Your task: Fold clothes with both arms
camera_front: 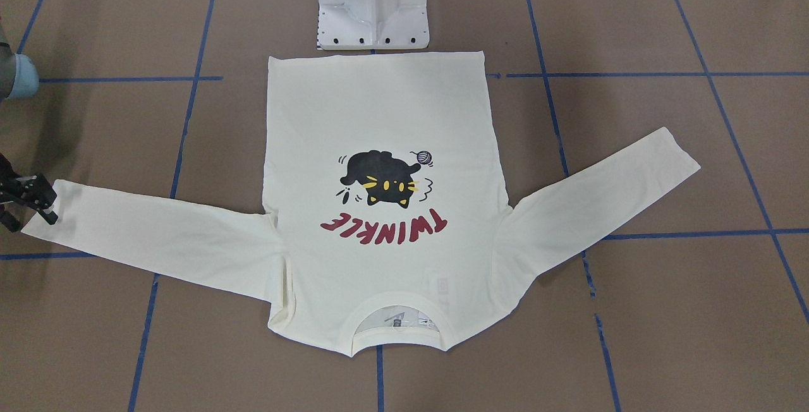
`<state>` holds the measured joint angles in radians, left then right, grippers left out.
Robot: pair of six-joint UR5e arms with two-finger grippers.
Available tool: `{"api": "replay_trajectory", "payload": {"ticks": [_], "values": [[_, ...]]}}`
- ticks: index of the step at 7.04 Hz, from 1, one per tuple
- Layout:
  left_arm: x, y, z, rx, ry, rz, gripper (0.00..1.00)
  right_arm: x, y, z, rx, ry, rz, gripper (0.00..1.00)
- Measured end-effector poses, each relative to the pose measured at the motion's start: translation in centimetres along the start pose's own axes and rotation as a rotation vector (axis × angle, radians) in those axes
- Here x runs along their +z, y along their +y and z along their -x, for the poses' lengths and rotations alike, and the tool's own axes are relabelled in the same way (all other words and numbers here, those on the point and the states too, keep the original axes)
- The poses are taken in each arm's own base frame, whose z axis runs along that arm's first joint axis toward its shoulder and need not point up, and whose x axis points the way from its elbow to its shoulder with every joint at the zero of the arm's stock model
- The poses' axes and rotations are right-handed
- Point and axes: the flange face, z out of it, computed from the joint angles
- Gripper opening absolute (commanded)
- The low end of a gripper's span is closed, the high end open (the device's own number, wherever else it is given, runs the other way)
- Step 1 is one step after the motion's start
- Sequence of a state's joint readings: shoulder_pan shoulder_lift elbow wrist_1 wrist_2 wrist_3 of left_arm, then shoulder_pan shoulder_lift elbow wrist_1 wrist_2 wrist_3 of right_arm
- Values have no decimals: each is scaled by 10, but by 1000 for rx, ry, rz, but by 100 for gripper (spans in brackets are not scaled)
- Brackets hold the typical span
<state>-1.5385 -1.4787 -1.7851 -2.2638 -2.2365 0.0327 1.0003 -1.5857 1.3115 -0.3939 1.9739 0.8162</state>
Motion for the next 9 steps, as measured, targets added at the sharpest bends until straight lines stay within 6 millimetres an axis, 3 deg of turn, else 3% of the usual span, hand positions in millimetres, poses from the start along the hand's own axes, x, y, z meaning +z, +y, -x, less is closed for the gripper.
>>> {"api": "replay_trajectory", "payload": {"ticks": [1, 2, 5, 7, 9], "values": [[0, 0, 0, 0, 0, 1, 99, 1, -3, 3, -3, -5, -2, 13], [0, 0, 0, 0, 0, 1, 99, 2, -5, 6, -8, -10, -2, 0], [1, 1, 1, -1, 0, 2, 99, -2, -16, 14, -18, -22, -18, 0], [2, 1, 1, -2, 0, 4, 99, -8, -36, 28, -8, -25, -37, 0], [3, 2, 1, -2, 1, 5, 99, -40, -74, 73, 24, 19, -33, 0]]}}
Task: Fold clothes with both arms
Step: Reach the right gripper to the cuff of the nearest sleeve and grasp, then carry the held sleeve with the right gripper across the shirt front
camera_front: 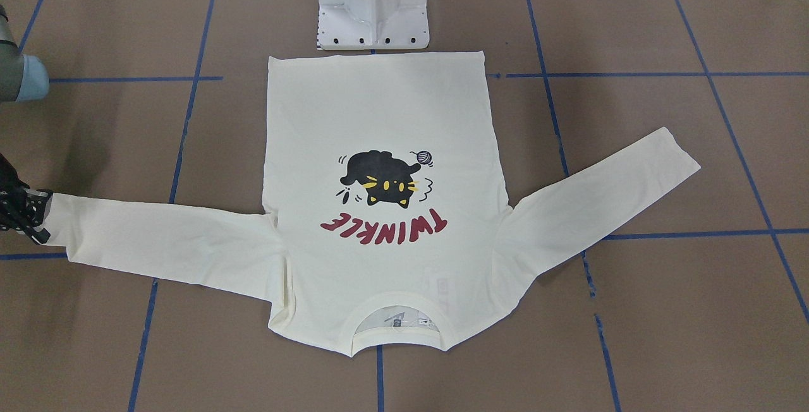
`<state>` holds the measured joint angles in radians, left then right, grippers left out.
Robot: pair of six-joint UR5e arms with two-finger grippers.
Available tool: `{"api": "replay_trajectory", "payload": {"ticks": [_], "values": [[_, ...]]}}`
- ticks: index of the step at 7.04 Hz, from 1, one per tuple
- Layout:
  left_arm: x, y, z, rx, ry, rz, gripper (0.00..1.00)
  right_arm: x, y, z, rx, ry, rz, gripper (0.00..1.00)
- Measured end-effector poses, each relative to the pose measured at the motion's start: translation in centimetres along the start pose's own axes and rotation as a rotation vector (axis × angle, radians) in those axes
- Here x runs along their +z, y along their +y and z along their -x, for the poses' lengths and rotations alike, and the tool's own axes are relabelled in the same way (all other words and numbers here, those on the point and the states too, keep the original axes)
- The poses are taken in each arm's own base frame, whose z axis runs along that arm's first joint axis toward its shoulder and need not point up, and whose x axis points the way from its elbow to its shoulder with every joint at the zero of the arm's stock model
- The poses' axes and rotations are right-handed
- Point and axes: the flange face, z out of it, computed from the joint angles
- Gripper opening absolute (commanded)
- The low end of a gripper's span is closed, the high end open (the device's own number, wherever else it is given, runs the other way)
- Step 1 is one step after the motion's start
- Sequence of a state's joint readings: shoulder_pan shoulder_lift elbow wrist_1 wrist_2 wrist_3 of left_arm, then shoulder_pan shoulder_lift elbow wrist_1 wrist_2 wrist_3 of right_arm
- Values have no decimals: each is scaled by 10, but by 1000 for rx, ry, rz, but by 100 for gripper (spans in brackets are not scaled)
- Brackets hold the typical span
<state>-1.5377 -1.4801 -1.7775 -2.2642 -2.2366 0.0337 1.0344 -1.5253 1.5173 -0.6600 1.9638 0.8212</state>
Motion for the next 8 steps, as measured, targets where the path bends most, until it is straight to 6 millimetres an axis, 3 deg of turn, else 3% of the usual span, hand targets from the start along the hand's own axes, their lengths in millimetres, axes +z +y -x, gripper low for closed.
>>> {"api": "replay_trajectory", "payload": {"ticks": [2, 4, 6, 8], "values": [[0, 0, 0, 0, 0, 0, 99, -42, -49, 84, 52, 64, 9, 0], [1, -2, 0, -1, 0, -2, 99, -45, -107, 235, 145, 128, 1, 0], [1, -3, 0, -1, 0, -2, 99, -46, -148, 377, 239, 166, -52, 0], [2, -2, 2, -5, 0, 1, 99, -21, -175, 507, 338, 208, -160, 0]]}}
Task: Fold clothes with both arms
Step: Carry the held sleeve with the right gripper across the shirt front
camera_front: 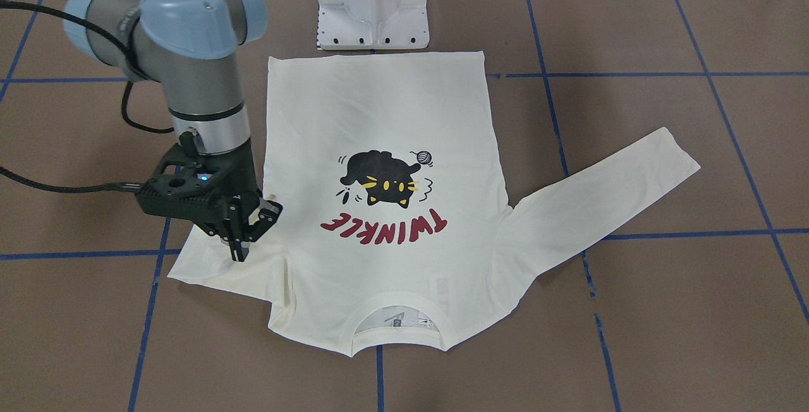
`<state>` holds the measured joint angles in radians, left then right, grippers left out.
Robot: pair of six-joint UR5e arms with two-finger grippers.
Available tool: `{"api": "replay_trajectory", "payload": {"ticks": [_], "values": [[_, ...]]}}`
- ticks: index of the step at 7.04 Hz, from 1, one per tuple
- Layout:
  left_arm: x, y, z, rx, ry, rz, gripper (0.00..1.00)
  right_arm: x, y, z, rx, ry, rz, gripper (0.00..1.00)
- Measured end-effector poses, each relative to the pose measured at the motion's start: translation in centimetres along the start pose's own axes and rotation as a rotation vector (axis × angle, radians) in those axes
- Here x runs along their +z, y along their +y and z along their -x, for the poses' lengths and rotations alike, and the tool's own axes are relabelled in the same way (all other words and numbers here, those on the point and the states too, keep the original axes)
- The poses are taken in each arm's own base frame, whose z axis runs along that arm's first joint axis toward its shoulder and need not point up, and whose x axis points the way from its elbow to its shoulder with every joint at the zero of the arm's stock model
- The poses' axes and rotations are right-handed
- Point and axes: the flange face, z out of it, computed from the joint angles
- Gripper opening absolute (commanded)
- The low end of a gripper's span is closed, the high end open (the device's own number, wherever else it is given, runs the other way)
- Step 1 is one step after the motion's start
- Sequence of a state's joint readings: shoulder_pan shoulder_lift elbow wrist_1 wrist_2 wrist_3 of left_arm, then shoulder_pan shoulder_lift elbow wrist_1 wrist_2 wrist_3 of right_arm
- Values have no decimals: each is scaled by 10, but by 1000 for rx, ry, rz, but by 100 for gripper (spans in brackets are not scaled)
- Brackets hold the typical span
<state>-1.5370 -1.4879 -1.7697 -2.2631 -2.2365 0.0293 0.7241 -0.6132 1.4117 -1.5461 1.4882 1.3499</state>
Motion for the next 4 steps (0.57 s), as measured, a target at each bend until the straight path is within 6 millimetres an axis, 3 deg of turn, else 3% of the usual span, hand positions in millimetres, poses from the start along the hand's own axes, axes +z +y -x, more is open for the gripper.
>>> {"api": "replay_trajectory", "payload": {"ticks": [1, 3, 4], "values": [[2, 2, 1, -4, 0, 5, 99, 3, 24, 49, 22, 23, -48, 0], [5, 5, 3, -9, 0, 12, 99, -1, 88, 99, -28, 25, -150, 0], [5, 6, 4, -11, 0, 13, 99, -15, 109, 126, -49, 4, -183, 0]]}}
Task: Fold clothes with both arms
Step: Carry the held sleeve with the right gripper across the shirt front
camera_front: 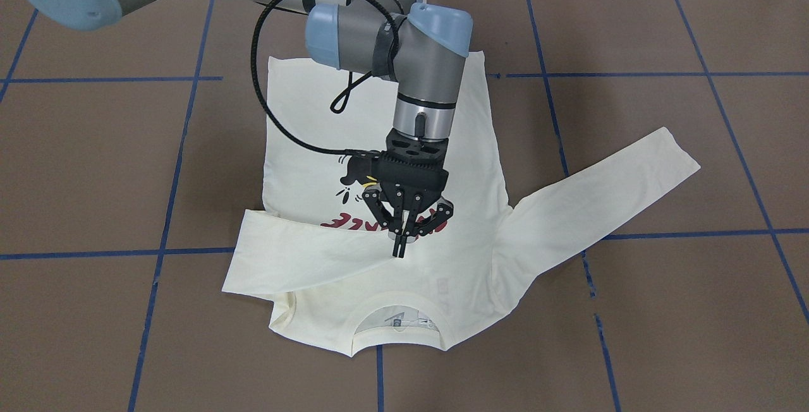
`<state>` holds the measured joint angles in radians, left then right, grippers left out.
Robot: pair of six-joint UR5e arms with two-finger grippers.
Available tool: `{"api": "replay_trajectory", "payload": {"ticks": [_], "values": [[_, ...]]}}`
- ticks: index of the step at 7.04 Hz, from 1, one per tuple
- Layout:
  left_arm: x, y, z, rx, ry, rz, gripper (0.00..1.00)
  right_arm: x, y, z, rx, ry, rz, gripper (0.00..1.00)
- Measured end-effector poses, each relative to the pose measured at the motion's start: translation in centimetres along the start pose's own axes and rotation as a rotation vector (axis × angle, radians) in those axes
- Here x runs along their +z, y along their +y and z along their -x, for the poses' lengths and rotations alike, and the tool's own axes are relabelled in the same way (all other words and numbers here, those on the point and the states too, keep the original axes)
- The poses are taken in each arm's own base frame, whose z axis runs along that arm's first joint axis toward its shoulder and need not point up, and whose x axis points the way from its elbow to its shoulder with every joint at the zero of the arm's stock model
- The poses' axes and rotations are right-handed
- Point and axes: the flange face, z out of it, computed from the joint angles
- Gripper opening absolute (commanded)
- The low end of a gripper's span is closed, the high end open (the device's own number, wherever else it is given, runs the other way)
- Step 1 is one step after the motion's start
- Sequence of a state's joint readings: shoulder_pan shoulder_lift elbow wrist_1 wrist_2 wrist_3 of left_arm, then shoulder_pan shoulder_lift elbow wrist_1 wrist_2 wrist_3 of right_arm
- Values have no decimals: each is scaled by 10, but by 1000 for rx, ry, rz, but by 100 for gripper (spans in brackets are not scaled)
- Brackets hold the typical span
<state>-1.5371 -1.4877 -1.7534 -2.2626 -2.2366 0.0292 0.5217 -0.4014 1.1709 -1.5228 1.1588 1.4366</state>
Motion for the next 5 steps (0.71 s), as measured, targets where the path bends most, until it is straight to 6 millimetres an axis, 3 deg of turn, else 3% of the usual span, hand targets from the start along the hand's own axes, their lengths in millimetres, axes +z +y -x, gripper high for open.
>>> {"api": "replay_trajectory", "payload": {"ticks": [2, 5], "values": [[2, 2, 2, -4, 0, 5, 99, -27, 19, 46, -20, -40, -14, 0], [4, 4, 3, -7, 0, 8, 99, -38, 74, 81, -91, -51, -37, 0]]}}
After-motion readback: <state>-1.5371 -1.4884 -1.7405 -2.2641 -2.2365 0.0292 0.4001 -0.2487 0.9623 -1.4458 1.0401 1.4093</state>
